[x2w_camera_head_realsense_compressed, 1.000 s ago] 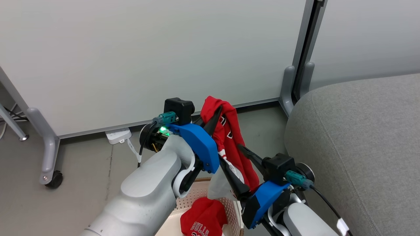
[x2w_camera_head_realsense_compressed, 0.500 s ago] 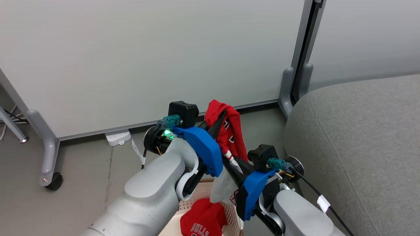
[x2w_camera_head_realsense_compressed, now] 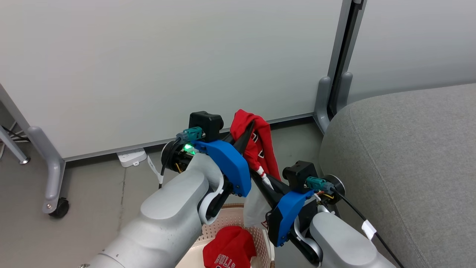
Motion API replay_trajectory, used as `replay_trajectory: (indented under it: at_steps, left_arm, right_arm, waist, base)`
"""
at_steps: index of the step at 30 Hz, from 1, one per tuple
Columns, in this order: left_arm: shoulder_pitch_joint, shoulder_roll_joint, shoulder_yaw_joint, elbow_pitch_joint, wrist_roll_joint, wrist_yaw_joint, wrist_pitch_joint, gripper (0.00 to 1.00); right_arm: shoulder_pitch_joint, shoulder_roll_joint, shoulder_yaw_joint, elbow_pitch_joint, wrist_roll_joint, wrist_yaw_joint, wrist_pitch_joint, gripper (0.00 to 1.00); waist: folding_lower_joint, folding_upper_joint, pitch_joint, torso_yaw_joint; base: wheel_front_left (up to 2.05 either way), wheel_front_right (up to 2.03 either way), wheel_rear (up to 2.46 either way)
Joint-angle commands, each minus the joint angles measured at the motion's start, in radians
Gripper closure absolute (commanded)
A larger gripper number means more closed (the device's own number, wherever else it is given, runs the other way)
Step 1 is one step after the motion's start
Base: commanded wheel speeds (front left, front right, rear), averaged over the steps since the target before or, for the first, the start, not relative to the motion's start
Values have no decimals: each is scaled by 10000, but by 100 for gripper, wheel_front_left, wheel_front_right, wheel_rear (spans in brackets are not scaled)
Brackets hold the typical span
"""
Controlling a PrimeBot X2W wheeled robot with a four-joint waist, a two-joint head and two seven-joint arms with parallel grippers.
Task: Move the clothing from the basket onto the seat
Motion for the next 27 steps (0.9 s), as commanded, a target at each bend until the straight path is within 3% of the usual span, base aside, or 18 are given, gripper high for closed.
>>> replay_trajectory:
  at_steps: [1,23,24,25,27]
  left_arm:
    - [-136,22,-14,61,-76,38,-84,100]
    - [-426,22,-475,330,-576,42,-389,100]
    - [-447,22,-499,326,-552,29,-437,80]
    - [-465,22,-542,325,-521,4,-488,1]
    - [-480,22,-594,334,-488,-31,-579,0]
  right_arm:
    - [-135,-17,38,40,65,-7,-74,100]
    - [-251,-18,127,184,62,-7,-229,100]
    - [-257,-18,115,180,56,-7,-253,100]
    - [-262,-18,106,185,60,-7,-275,100]
    - [-298,-19,78,212,27,-7,-311,100]
  waist:
    - [0,-1,-1,-7]
    - [0,-1,39,-12]
    - [0,-1,41,-10]
    - [0,-1,45,-6]
    - [0,-1,49,2]
  base:
    - [0,0,0]
    - [0,0,0]
    - [0,0,0]
    - [0,0,0]
    - [0,0,0]
